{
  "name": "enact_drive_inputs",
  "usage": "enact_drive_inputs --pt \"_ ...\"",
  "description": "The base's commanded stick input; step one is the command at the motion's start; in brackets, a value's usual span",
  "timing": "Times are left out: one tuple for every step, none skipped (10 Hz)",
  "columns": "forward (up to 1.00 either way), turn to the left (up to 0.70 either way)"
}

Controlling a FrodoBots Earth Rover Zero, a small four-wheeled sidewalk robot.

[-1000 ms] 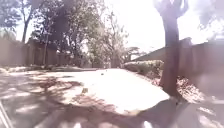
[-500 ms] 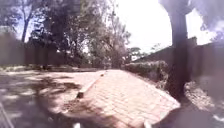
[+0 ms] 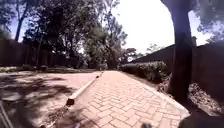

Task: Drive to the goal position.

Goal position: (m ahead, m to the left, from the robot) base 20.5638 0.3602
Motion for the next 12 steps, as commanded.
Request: enact_drive_inputs --pt "0.7 0.0" --pt "0.7 -0.04" --pt "0.7 -0.12" --pt "0.7 0.0" --pt "0.7 0.0" --pt "0.7 0.0" --pt "0.7 0.0" --pt "0.7 0.0" --pt "0.7 0.0" --pt "0.7 0.0" --pt "0.7 0.0" --pt "0.7 0.0"
